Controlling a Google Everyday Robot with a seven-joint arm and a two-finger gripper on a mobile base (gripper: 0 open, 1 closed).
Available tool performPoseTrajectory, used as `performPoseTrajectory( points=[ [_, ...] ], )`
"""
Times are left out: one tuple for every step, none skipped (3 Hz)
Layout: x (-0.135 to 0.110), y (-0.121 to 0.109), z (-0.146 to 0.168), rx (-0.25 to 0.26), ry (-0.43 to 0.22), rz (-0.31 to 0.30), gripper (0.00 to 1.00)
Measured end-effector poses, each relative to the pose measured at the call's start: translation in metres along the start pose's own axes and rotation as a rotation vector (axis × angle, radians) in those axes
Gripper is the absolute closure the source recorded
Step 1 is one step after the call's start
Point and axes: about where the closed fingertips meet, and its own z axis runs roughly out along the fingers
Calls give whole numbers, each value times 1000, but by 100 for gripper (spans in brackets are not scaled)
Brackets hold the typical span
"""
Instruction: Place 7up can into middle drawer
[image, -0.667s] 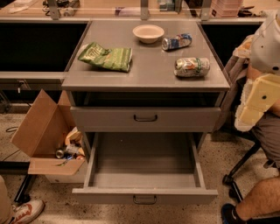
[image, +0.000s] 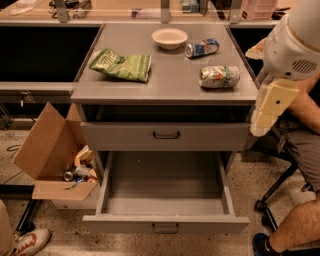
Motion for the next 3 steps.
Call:
performPoseTrajectory(
  points=[
    [-12, -23, 27, 3, -37, -52, 0],
    [-24, -48, 60, -10, -54, -80, 0],
    [-24, -48, 60, -10, -54, -80, 0]
  ],
)
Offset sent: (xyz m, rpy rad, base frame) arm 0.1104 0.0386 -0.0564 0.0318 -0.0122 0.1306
